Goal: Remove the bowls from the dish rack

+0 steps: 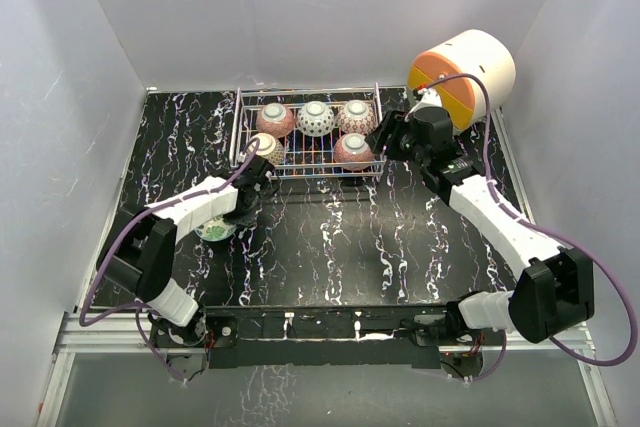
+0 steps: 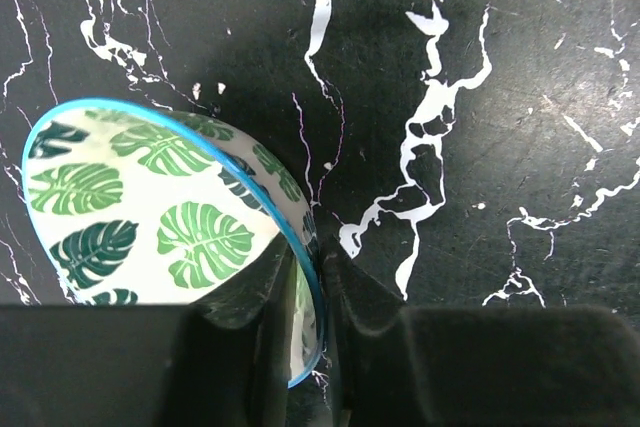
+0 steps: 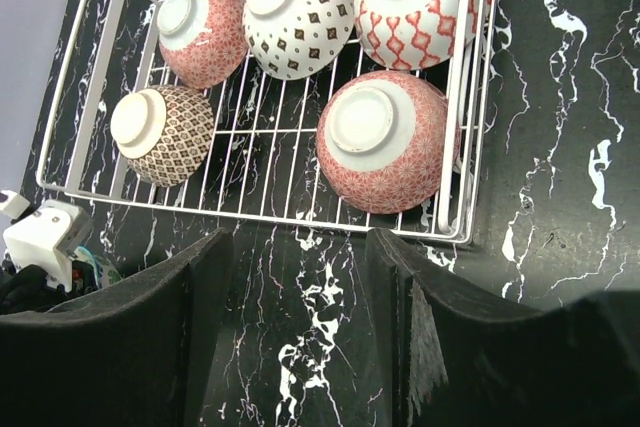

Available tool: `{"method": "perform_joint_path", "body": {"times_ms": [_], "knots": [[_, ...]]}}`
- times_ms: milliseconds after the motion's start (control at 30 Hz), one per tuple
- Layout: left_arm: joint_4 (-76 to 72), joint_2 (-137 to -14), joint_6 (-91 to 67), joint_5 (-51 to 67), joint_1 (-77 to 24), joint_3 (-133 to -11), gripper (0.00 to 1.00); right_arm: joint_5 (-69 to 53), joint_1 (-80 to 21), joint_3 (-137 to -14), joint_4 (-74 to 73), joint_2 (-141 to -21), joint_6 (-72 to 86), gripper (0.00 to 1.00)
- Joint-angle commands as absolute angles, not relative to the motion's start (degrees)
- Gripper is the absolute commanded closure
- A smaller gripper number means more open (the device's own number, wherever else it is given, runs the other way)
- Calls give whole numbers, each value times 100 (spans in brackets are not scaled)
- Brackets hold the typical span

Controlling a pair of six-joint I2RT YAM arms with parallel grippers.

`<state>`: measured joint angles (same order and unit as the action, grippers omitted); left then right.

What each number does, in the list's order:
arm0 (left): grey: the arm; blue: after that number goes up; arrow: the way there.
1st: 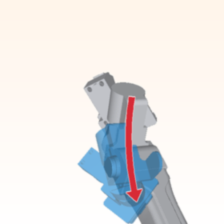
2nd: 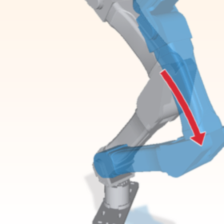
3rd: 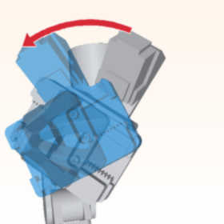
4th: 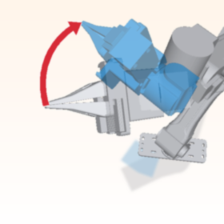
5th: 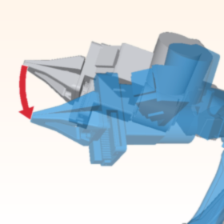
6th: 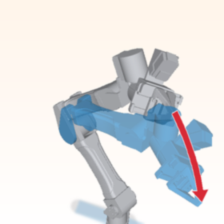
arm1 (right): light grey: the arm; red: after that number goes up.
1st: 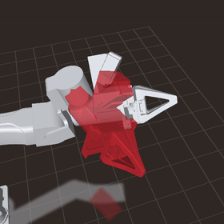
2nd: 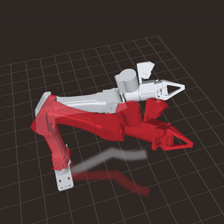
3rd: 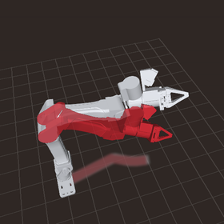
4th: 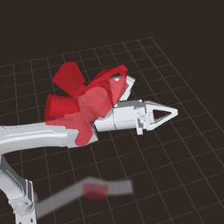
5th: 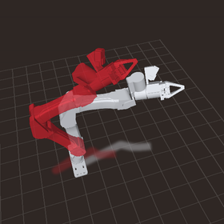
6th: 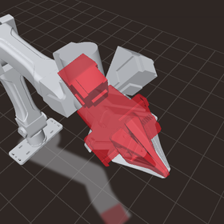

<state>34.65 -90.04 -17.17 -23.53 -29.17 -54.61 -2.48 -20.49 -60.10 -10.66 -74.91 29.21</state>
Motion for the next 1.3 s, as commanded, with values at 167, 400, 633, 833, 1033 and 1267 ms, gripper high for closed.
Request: {"method": "perform_joint_path", "body": {"times_ms": [167,400,633,833,1033,1267], "knots": [[3538,-9052,-1849,-2410,-2913,-5551,52,-33,-2013,-6018,-945,-7211,2777,42],[4255,-8512,-1766,-1883,-2918,-6210,28,513,-2055,-6449,-1278,-7327,2343,40],[4518,-7884,-1656,-340,-2569,-7166,24,675,-2517,-7127,-1346,-7936,2134,36],[3553,-7270,-1987,1891,-897,-6606,21,899,-3258,-8204,-1572,-8990,1881,31],[2135,-6754,-2730,3263,249,-5576,14,1111,-3868,-9642,-2032,-10503,1597,29],[484,-6378,-4124,4036,1202,-4307,22,1223,-4277,-10823,-2306,-11718,1554,28]]}}
